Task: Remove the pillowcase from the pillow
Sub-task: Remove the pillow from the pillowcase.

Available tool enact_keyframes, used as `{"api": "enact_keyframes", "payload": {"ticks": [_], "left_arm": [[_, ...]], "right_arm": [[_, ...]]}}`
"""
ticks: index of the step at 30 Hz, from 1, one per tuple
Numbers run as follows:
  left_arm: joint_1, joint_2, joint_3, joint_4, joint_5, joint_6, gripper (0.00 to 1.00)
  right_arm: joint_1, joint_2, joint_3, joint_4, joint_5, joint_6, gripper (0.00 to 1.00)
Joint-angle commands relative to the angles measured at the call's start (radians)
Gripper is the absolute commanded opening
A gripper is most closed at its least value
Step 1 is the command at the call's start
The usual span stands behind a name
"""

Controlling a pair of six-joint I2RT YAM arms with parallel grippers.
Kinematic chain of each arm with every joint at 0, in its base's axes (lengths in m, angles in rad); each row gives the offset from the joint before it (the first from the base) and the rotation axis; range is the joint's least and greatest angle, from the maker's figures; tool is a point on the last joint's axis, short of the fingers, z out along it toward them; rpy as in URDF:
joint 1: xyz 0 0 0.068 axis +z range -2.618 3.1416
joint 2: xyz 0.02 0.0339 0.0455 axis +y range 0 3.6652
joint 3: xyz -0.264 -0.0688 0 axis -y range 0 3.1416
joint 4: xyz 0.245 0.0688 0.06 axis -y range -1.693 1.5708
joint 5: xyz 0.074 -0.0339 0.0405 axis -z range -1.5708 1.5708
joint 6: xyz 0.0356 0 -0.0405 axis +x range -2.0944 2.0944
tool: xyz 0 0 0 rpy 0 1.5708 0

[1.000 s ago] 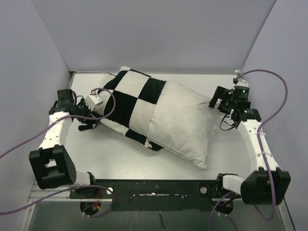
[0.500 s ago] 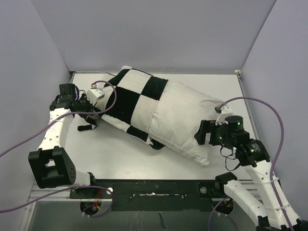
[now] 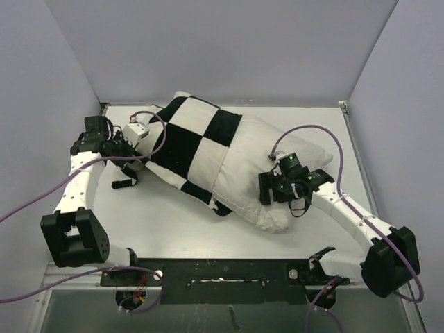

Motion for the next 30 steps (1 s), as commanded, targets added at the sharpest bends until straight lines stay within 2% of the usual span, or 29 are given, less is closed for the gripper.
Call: {"api": "enact_keyframes", "payload": {"ticks": [1,5,6,8,13,18,22,30], "left_arm": [[0.008,-0.012,0.076,0.041,0.000,-0.006,0.00],[0.035,-0.015,0.066,0.053,-0.004,0.018,0.00],[0.042,-0.015,0.065,0.055,-0.002,0.023,0.00],[0.058,-0.011,0.061,0.061,-0.004,0.036,0.00],[0.112,0.001,0.047,0.089,-0.008,0.079,0.00],[0.180,0.019,0.044,0.106,-0.004,0.123,0.00],[0.252,0.025,0.033,0.140,-0.009,0.188,0.00],[0.422,0.066,0.065,0.191,0.005,0.290,0.00]], "right_arm": [[-0.145,0.129,0.136,0.160,0.033,-0.106,0.64],[-0.187,0.192,0.178,0.175,0.038,-0.133,0.07],[-0.198,0.193,0.168,0.185,0.046,-0.128,0.00],[-0.249,0.182,0.131,0.211,0.042,-0.099,0.00],[-0.519,0.102,0.024,0.300,-0.071,0.010,0.00],[-0.678,0.051,0.033,0.322,-0.068,0.032,0.00],[-0.745,0.049,0.052,0.332,-0.043,0.069,0.00],[-0.805,0.049,0.001,0.396,-0.038,0.124,0.00]]}}
